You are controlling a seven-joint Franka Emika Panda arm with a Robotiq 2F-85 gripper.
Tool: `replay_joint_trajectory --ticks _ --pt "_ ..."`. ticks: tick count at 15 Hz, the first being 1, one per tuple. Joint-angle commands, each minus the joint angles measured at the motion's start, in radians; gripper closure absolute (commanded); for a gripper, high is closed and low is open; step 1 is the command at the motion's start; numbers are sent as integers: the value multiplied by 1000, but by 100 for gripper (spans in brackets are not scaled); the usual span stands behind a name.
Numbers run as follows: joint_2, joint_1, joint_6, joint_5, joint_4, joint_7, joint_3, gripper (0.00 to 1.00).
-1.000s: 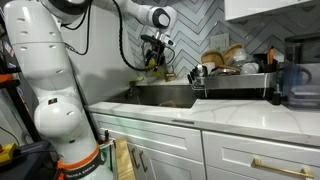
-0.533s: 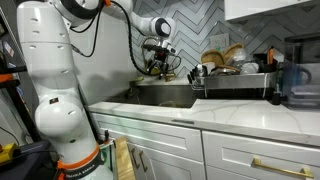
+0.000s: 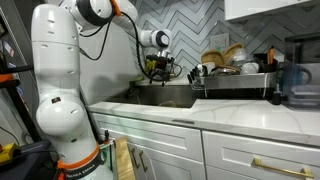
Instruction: Remove the clear bowl with the measuring spoon from the sink and pour the spoon onto the counter then put the bowl on the dishrack.
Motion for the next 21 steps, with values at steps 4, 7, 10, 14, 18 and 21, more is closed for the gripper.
replay_joint_trajectory --ticks 4,7,10,14,18,21 --pt "35 -5 13 0 27 -41 5 0" --pt "116 2 80 12 45 -91 12 0" --pt "193 15 165 30 50 -74 25 0" --pt "286 47 247 42 87 -41 48 0" --pt "262 33 230 28 63 -64 43 0" --pt "257 28 230 29 66 -65 41 0"
